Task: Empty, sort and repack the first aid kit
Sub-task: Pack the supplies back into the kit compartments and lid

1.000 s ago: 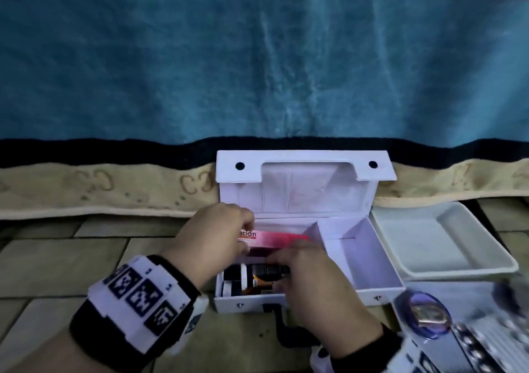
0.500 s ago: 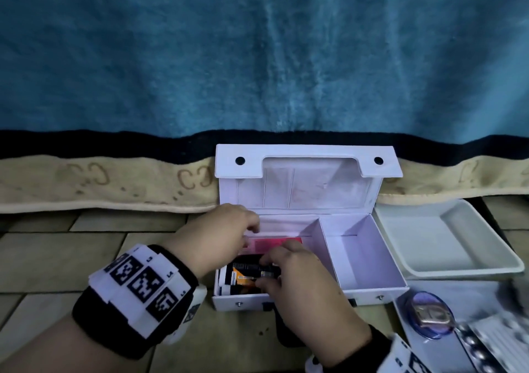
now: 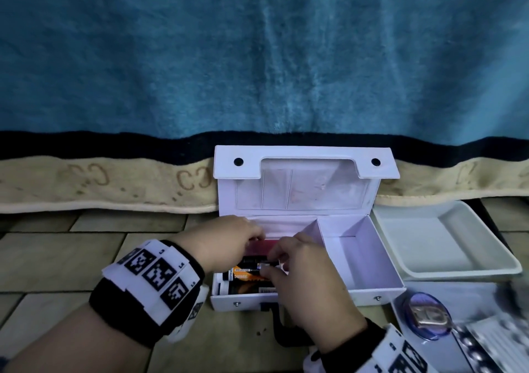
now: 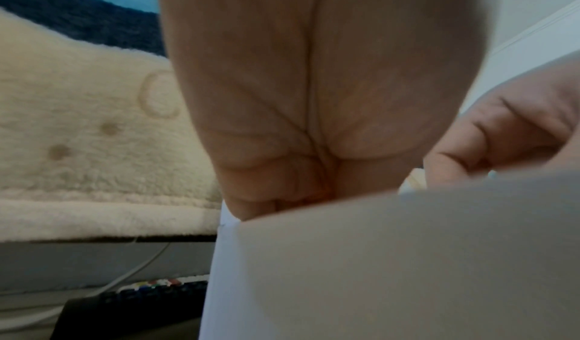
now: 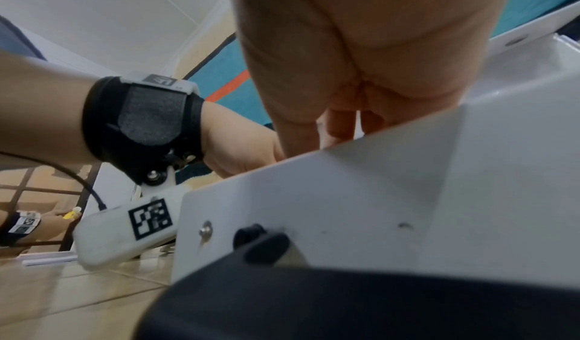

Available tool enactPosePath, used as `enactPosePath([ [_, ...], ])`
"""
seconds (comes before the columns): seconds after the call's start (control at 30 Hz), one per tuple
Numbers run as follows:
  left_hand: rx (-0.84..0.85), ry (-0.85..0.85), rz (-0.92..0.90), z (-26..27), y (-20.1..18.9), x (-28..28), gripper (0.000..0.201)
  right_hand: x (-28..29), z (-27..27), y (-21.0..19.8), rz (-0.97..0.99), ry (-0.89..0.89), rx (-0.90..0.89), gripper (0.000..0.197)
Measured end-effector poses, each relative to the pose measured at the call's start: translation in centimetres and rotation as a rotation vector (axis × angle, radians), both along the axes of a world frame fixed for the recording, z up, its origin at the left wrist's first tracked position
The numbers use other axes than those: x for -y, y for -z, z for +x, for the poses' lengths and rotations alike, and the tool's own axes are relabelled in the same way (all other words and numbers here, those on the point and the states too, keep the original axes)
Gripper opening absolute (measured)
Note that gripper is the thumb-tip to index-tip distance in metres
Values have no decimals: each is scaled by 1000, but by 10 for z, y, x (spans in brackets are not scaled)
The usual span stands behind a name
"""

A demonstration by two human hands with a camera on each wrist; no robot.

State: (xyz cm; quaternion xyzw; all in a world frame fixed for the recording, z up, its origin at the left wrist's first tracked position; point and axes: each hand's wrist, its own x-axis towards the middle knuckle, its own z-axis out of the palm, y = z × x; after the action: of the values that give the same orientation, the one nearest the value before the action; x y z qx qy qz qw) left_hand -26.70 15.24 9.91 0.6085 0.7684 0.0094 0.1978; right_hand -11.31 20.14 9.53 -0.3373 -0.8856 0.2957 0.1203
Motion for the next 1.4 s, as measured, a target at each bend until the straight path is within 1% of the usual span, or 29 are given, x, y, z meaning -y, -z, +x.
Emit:
enactPosePath([
  [0.13, -13, -17, -5, 0, 3, 0, 51, -12, 2, 3, -171, 25, -7, 22],
  [0.27, 3, -38, 1, -1, 5, 1, 50, -19, 8, 2, -335, -35, -38, 26],
  [0.37, -2, -38, 10, 0, 5, 1, 52, -22, 12, 3, -347, -101, -51, 29],
  [0.5, -5, -41, 8, 0, 5, 0, 50, -24, 13, 5, -368, -78, -113, 28],
  [0.77, 16, -60, 25, 0, 7, 0, 45, -24, 14, 6, -341, -85, -110, 29],
  [0.9, 1, -41, 66, 2, 3, 0, 42, -22, 17, 1, -365, -53, -202, 30],
  [0.97, -19, -24, 91, 6, -5, 1, 41, -21, 23, -3, -270, -36, -234, 26],
  [1.07, -56, 43, 145, 21, -30, -1, 37, -21, 39, -15, -107, -2, -244, 17],
  [1.2, -37, 197, 237, 63, -70, -15, 32, -25, 81, -31, -11, 107, -288, 13],
  [1.3, -2, 340, 297, 100, -85, -32, 30, -36, 126, -39, 114, 215, -220, 13],
  [1.4, 31, 423, 313, 134, -86, -51, 30, -53, 180, -44, 196, 348, -57, 16],
])
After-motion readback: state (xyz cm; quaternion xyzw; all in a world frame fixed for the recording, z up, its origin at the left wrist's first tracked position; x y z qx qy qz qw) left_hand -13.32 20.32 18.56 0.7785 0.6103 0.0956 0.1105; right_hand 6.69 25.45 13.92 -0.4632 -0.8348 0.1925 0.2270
